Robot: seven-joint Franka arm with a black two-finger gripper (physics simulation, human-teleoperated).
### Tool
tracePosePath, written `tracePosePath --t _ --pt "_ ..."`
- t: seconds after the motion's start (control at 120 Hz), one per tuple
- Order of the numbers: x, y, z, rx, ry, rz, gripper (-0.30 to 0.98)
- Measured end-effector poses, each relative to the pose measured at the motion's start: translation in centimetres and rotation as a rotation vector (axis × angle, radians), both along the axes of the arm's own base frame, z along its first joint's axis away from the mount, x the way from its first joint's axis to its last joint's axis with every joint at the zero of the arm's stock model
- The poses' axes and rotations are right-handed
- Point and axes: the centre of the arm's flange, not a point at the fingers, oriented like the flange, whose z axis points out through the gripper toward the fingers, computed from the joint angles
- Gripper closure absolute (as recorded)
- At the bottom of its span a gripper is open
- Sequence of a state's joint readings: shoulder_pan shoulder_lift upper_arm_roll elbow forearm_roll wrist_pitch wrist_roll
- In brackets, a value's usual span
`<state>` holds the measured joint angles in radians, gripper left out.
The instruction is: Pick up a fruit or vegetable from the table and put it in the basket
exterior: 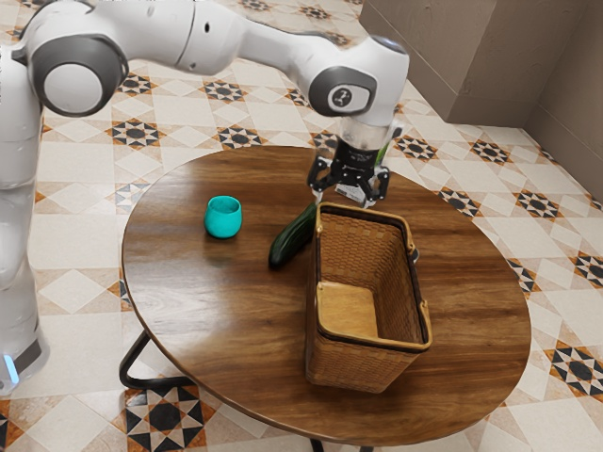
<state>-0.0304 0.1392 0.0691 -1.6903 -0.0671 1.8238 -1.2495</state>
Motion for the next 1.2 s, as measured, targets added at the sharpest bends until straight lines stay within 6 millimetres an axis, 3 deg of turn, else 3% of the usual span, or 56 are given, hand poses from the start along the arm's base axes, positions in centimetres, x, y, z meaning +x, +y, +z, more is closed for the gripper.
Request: tracePosePath --t 0.233,0.533,0.858,1.1,1.15,1.2 --pt "1.3 -0.4 -3.2 -0.014 0.02 0.079 0.0" --pt "1.5 0.0 -6.9 -0.037 0.054 0.166 0.0" --pt "2.1 0.0 -8.8 -0.042 0.062 0.214 0.0" --pt "2.2 0.0 -8.3 -0.052 0.05 0.236 0.29" --pt "1.9 0.0 -6.6 -0.056 0.031 0.239 0.32" --pt "1.2 0.1 -2.5 -0.063 -0.016 0.238 0.33"
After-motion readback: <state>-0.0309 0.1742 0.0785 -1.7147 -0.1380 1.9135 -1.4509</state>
